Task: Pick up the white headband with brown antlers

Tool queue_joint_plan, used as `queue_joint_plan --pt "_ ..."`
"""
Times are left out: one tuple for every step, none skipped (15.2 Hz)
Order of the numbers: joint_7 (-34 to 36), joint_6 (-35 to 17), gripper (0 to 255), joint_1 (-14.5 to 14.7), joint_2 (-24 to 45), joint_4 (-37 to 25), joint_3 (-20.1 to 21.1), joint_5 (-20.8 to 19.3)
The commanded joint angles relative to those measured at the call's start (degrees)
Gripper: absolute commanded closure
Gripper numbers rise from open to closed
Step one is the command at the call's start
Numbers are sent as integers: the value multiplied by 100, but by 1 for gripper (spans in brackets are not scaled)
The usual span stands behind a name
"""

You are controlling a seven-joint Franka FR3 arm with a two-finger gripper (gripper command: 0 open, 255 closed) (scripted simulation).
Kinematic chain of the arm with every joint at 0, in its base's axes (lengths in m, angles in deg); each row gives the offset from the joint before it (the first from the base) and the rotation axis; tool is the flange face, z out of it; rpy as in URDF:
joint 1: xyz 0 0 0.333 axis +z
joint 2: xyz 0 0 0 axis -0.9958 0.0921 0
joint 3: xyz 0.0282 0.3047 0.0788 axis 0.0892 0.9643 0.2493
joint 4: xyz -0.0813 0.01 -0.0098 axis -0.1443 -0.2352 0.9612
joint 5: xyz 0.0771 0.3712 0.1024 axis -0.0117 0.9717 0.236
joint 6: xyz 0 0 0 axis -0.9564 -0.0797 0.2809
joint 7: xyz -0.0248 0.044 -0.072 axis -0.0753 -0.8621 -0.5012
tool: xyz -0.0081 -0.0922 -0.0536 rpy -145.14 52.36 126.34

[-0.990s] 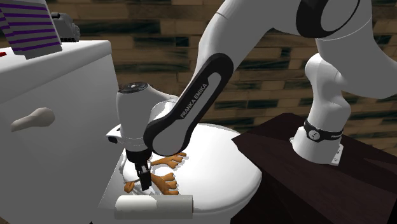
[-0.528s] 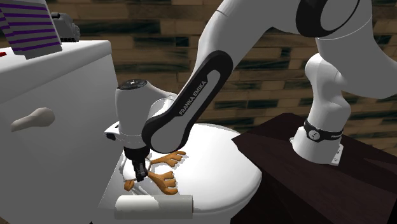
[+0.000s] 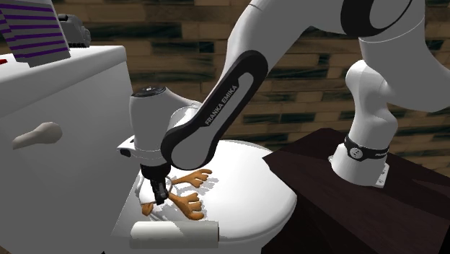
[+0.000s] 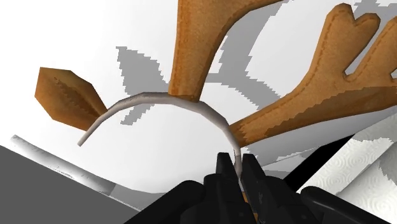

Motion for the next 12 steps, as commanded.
queue_joint_plan --pt "7 98 255 19 -136 42 -28 -26" --pt "13 145 255 29 -194 53 -41 -38" --pt "20 193 255 39 -252 63 -54 -51" --pt "26 241 255 48 -309 71 -67 -63" --pt "32 290 255 58 -365 79 -80 -76" --pt "39 340 255 67 -421 85 -93 -89" --pt "46 390 255 77 -476 90 -105 -102" --pt "53 440 255 86 -530 93 -117 -116" --pt "59 492 255 94 -584 95 -129 -129" --pt "66 543 255 103 -637 96 -141 -143" --pt "67 551 255 104 -645 97 -143 -145" --pt "67 551 255 104 -645 97 -143 -145"
